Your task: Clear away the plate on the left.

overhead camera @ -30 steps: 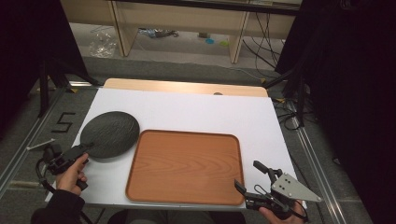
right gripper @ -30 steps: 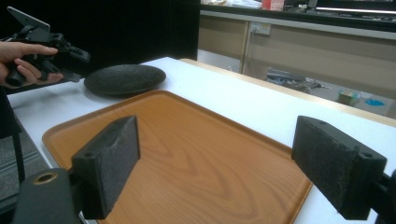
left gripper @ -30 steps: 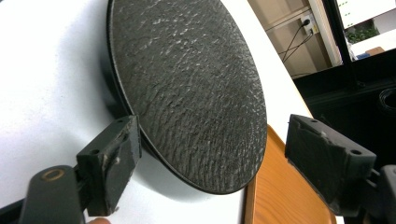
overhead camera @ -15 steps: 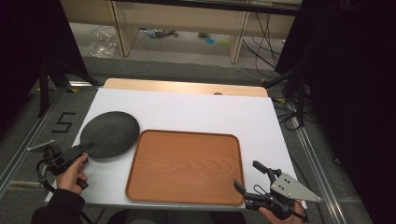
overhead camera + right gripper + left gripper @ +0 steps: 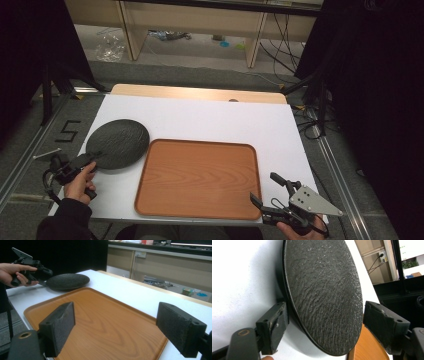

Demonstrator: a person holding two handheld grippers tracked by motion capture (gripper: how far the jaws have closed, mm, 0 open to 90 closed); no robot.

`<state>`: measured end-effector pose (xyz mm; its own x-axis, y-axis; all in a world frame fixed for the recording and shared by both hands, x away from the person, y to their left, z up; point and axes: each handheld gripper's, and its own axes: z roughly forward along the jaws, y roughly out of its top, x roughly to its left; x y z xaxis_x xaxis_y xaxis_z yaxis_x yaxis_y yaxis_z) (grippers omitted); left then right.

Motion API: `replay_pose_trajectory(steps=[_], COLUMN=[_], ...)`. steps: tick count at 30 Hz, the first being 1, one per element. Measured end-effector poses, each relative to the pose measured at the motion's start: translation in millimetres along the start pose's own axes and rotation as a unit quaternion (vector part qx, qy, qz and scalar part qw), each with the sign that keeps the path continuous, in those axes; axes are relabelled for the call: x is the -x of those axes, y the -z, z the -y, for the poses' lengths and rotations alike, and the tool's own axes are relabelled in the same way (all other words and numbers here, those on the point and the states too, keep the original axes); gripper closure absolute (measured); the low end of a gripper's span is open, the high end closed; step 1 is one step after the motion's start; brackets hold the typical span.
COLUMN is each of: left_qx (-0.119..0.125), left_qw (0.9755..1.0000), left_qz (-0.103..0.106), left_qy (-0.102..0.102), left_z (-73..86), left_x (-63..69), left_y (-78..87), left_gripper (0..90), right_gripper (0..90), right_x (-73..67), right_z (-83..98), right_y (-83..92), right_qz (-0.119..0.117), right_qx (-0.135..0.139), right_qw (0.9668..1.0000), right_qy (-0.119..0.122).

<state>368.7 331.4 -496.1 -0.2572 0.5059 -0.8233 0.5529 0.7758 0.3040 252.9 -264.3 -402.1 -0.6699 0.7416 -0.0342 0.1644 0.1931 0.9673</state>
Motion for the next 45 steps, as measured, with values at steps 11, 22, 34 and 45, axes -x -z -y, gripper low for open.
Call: replay_pose_trajectory(steps=[11,22,34,45], left_qx=[-0.012,-0.008,0.009,0.029], left_qw=[0.9996,0.9989,0.9974,0.9951], left_qz=[0.022,0.035,0.041,0.028], left_qy=[0.009,0.031,0.059,0.090], left_z=[-1.2,-2.5,-1.2,3.8], left_x=[-2.1,-5.8,-11.2,-21.8], left_y=[-8.2,-13.7,-16.5,-14.1], left_gripper=[23.0,24.7,33.3,65.2], right_gripper=[16.7,16.8,16.8,17.0], right_x=[0.1,-1.1,-0.7,-0.5], right_z=[0.2,0.2,0.3,0.7], right_y=[-1.2,-0.4,-0.7,-2.8], right_qz=[-0.001,-0.001,0.000,-0.003], right_qx=[0.005,-0.008,-0.007,0.002], right_qw=[1.0000,1.0000,1.0000,1.0000], right_qy=[0.006,0.000,0.005,0.007])
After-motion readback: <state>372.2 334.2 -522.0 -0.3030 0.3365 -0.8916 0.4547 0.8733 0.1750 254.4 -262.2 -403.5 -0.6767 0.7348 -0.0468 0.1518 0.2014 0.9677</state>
